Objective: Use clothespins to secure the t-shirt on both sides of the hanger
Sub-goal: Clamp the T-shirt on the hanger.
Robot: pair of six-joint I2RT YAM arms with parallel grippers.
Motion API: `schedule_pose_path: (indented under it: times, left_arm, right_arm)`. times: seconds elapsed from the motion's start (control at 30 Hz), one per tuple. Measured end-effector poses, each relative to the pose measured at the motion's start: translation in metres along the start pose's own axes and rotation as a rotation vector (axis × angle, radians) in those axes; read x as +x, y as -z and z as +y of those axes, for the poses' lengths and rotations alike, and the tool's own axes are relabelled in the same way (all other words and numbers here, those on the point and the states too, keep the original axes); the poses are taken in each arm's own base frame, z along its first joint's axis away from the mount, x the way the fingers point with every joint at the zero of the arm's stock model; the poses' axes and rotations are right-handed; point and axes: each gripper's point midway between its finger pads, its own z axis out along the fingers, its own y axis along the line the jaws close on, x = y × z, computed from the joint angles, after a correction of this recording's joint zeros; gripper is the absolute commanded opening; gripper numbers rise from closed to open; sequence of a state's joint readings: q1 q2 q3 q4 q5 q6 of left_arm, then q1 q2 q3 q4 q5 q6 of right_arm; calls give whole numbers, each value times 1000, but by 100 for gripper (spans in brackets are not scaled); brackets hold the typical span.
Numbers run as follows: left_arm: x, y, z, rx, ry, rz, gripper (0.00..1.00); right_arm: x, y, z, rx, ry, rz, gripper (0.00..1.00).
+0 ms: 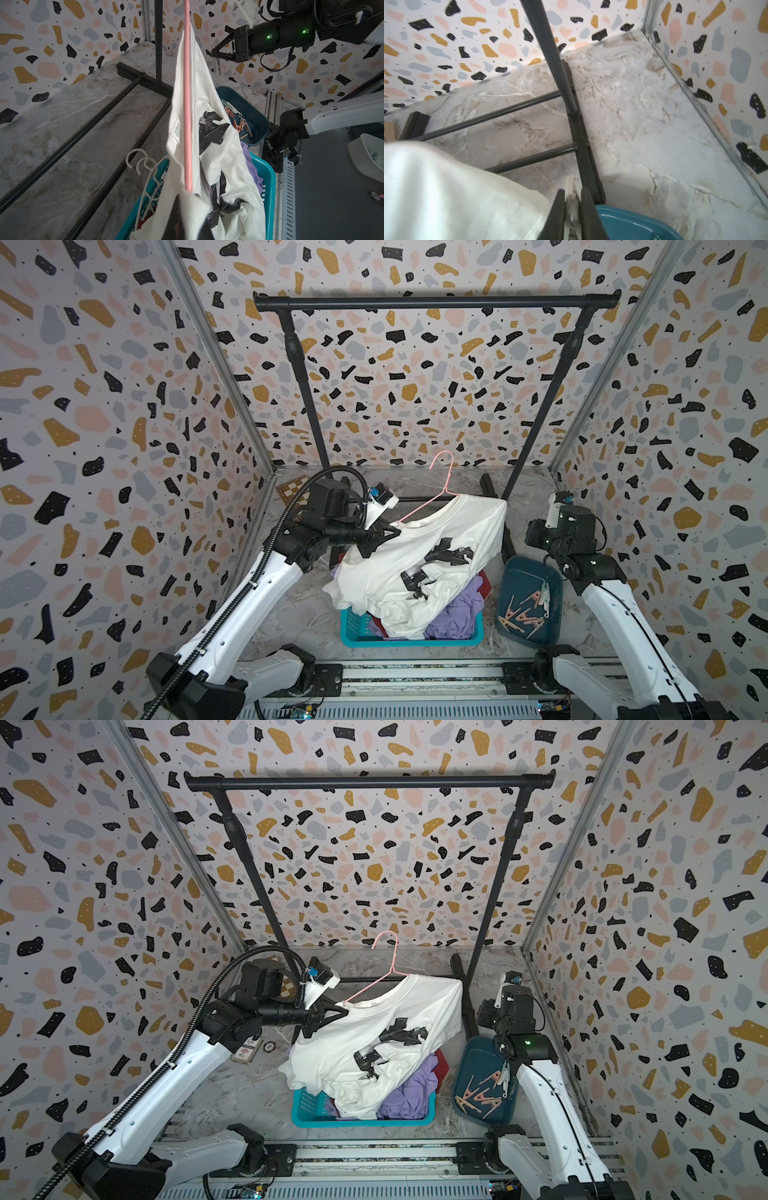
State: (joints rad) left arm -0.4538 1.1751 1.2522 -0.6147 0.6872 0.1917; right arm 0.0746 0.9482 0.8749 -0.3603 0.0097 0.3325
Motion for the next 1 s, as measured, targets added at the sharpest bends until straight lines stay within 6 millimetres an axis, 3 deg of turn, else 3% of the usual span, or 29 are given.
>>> schedule_pose_path:
  times: [0.23,0.47,0.73,1.0]
  left_arm:
    - [1,-1,3,9,16,7,0]
    - [-4,2,6,47,45,-13,0]
    - [-11,9,2,110,80,-44,0]
    - [-17,14,-2,183,110,-61,0]
  right_arm:
    - [-53,17,36,-151,67,-180,0]
    - [-92,52,87,-377,182,-374,0]
    - [-112,94,135,-621,356,-559,0]
    - [-100,126,175,-889,542,-652,0]
